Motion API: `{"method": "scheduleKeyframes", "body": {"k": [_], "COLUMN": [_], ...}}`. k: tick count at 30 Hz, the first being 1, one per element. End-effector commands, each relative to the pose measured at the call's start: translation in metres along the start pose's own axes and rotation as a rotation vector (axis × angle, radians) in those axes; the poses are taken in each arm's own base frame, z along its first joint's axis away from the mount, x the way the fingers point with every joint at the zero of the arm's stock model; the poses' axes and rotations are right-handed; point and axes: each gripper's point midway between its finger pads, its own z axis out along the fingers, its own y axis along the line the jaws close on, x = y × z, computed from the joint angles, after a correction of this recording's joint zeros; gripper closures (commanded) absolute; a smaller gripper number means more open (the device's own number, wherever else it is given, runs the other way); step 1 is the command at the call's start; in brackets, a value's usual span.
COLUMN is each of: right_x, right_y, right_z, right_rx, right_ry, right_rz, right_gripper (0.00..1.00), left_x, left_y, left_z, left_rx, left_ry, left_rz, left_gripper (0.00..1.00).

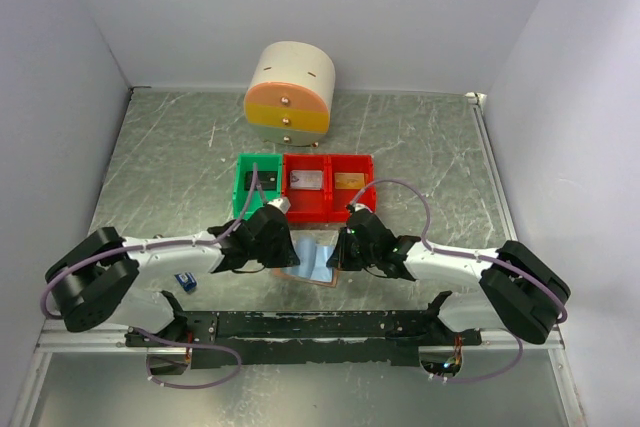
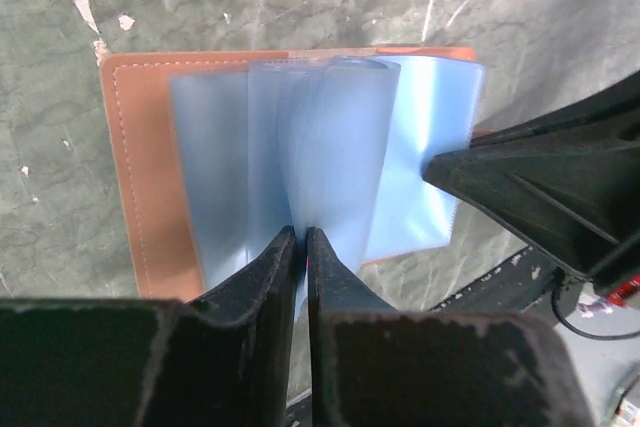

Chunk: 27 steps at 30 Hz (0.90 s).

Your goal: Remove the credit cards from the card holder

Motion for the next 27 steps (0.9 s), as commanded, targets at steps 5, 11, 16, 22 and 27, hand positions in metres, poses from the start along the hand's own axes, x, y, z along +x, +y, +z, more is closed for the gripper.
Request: {"method": "scheduleKeyframes", "body": {"k": [5,11,16,22,27], "right_x": [0.000,-0.003,-0.011,-0.022,-0.028], "right_y": [0.004,0.004,0.001,-0.022,-0.020], "right_z": [0.000,-0.002,-0.006,-0.017,-0.020], "right_rx": [-0.003,0.017,0.060,0.227,0.269], "right_ry": [0.020,0.020,0.000,-0.018,-0.009], "right_rz": [-0.026,-0.035,-0.050,-0.092,-0.139], "right_gripper": [1.00,1.00,1.00,1.00,1.00], "left_x": [0.000,0.004,0.002,-0.014,-0.014], "left_y": [-0.001,0.017,0.014,0.003,-0.010], "left_z": [0.007,0.011,0.008,-0.022,-0.029], "left_rx": [-0.089,-0.297,-0.364,-0.295,-0.193], "left_ry": [-0.012,-0.008,-0.038,-0.133,-0.142], "left_rz": [0.058,0.118,0.143,0.108,0.135], "left_gripper": [0.87,0.93,0.93,0.93,0.93]}}
